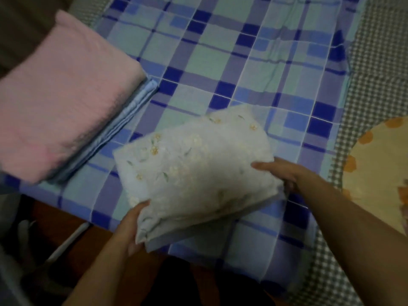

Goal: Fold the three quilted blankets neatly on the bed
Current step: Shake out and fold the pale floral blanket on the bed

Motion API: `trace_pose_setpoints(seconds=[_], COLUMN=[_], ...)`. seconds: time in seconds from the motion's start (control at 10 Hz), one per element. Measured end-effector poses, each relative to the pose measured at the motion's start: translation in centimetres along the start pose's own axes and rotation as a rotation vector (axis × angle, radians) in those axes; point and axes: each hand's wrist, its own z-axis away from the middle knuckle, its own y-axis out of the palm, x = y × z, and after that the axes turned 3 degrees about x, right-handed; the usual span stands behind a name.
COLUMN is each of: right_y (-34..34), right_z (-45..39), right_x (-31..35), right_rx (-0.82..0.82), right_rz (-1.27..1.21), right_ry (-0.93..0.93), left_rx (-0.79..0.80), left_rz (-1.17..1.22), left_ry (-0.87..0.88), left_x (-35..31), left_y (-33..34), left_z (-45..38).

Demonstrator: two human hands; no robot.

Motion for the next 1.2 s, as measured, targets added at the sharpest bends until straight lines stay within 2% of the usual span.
trace_pose_setpoints(seconds=[0.1,0.2,0.3,0.4,0.5,0.6,0.7,0.8,0.9,1.0,1.1,1.2], right_y=[3.4,4.0,5.7,9.8,14.5,19.5,24.5,28.7,31.1,32.7,32.8,31.7], right_z=[3.3,6.5,11.1,14.3,14.7,11.8,4.2,-5.6,-11.5,-12.3,-13.1,-15.8], right_x=[-0.7,4.0,12.9,23.2,32.6,40.0,43.6,43.1,42.7,45.8,49.2,48.9], right_rx=[0.015,-0.113,-0.205,-0.185,-0.223,-0.258,-0.238,-0.257,-0.313,-0.426,-0.286,-0.201], right_rz=[-0.279,-0.365,-0.281,-0.17,-0.092,0.025,0.165,0.61,0.911,0.74,0.566,0.719], right_ry=[0.063,-0.069,-0.269,-0.495,-0.683,-0.772,-0.706,-0.406,-0.208,-0.374,-0.431,-0.338], left_rx=[-0.238,-0.282,-0.259,-0.242,-0.294,-0.322,-0.349,-0.391,-0.455,-0.488,-0.276,-0.208], left_rz=[-0.268,-0.355,-0.315,-0.137,-0.033,0.015,0.011,-0.147,-0.211,-0.084,0.069,0.031], left_ry=[0.109,0.306,0.5,0.614,0.743,0.791,0.655,0.52,0.453,0.437,0.26,0.115], left_x=[-1.5,-5.9,-12.4,-19.6,-25.9,-29.3,-29.8,-28.6,-30.3,-34.2,-35.9,-34.5], left_y=[0.4,0.2,-2.2,-6.7,-11.4,-16.0,-19.7,-23.7,-27.3,-29.8,-29.8,-27.7], left_z=[2.7,6.6,10.8,14.4,15.8,15.4,10.8,2.3,0.2,-0.4,-0.9,-2.6])
